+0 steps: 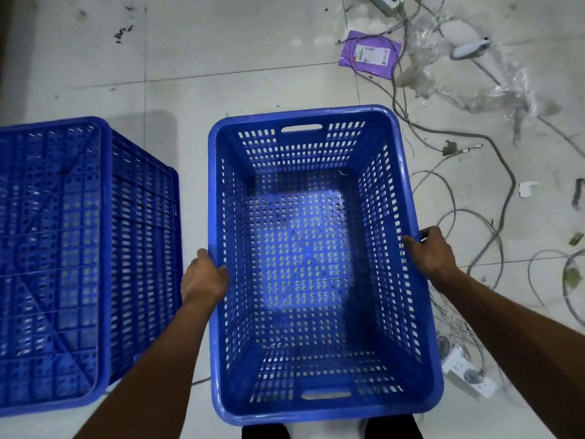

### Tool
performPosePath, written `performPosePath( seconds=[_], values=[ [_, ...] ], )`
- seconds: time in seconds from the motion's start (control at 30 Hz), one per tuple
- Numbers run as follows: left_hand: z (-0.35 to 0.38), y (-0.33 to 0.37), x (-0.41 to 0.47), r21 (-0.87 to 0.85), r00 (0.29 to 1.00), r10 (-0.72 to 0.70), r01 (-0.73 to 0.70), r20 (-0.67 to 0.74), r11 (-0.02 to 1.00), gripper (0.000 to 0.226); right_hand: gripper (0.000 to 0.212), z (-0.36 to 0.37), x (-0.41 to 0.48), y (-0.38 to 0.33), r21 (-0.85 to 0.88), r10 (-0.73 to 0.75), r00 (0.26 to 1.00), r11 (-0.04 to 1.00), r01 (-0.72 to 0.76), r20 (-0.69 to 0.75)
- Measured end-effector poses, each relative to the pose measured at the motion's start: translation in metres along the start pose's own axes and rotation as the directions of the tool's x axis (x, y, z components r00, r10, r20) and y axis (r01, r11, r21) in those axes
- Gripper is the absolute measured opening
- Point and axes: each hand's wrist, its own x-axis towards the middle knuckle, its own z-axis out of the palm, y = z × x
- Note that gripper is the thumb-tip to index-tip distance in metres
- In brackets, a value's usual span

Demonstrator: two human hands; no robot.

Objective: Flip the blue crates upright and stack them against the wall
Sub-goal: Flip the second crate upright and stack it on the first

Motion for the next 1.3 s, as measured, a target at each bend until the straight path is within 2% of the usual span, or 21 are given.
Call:
performPosePath(
  seconds=[0.07, 0.3, 0.53, 0.77, 1.07, 1.17, 1.3],
  values=[
    [0.000, 0.002, 0.000, 0.064, 1.000, -0.008, 0.008, -0.009, 0.998, 0.038, 0.031, 0.000, 0.002, -0.001, 0.038, 0.015, 1.000, 0.999, -0.016, 0.006],
    [-0.012, 0.009, -0.012, -0.041, 0.992, -0.109, 0.112, 0.069, 0.993, 0.035, 0.026, -0.013, -0.005, -0.002, -0.082, -0.051, 0.997, 0.995, 0.056, 0.062],
    [-0.036, 0.012, -0.044, -0.065, 0.993, -0.085, 0.090, 0.079, 0.994, 0.032, 0.032, -0.043, -0.035, -0.004, -0.207, -0.078, 0.997, 0.975, 0.080, 0.018],
    [-0.109, 0.015, -0.133, -0.073, 0.996, -0.056, 0.060, 0.063, 0.995, 0.028, 0.029, -0.120, -0.119, -0.014, -0.246, -0.121, 0.992, 0.961, 0.126, 0.036],
    [-0.231, 0.019, -0.269, -0.155, 0.995, -0.084, 0.075, -0.054, 0.985, 0.033, 0.030, -0.245, -0.233, -0.065, -0.154, -0.257, 0.965, 0.957, 0.247, -0.047],
    [-0.260, 0.013, -0.316, -0.247, 0.981, -0.126, 0.088, -0.145, 0.965, 0.029, 0.030, -0.274, -0.263, -0.084, -0.108, -0.333, 0.941, 0.939, 0.326, -0.059],
    [-0.294, -0.001, -0.373, -0.341, 0.945, -0.175, 0.073, -0.277, 0.937, 0.028, 0.032, -0.302, -0.306, -0.114, -0.113, -0.400, 0.904, 0.916, 0.386, -0.149]
  ],
)
